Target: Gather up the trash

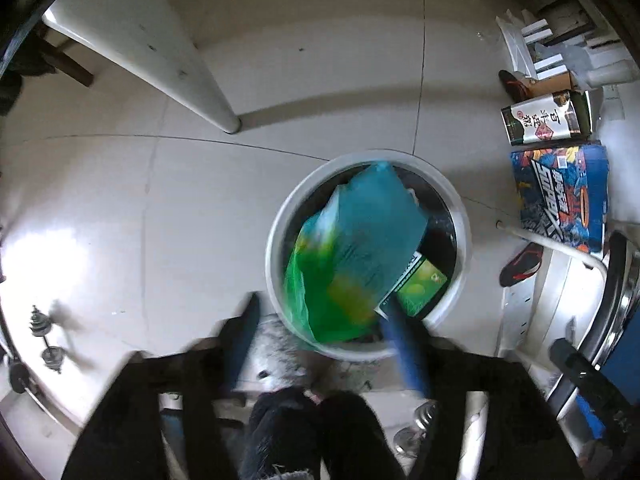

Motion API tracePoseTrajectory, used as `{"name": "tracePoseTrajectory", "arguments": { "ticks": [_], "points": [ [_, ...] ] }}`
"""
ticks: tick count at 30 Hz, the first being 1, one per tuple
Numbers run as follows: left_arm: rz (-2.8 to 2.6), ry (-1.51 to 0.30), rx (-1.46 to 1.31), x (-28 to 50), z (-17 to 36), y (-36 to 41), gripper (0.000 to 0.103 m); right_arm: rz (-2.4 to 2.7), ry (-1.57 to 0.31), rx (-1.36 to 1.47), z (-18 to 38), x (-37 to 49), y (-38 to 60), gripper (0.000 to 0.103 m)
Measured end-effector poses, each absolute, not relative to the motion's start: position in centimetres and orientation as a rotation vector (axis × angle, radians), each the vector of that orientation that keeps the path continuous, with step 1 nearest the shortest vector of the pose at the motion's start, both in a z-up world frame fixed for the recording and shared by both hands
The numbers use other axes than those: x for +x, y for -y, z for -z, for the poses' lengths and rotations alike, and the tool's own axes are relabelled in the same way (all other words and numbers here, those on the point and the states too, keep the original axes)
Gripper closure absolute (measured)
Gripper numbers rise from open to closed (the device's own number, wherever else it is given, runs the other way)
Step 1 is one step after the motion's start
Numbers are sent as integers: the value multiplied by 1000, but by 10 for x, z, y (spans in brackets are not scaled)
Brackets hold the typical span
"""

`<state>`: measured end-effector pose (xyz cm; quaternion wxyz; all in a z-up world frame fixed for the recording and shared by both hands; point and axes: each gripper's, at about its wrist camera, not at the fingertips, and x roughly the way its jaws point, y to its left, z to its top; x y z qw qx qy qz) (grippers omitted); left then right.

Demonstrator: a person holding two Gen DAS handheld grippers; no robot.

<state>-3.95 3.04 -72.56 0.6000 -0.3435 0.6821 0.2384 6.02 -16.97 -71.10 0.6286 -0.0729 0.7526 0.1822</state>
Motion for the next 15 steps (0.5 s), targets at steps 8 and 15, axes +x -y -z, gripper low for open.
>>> {"name": "tracePoseTrajectory", "arguments": {
  "ticks": [8, 15],
  "points": [
    [-555, -1597, -722, -62, 742, -31, 7, -496, -1782, -105, 766, 51, 137, 43],
    [-633, -1572, -619, -93, 709, -35, 7, -491, -1790, -103, 764, 36, 131, 6]
  ]
}}
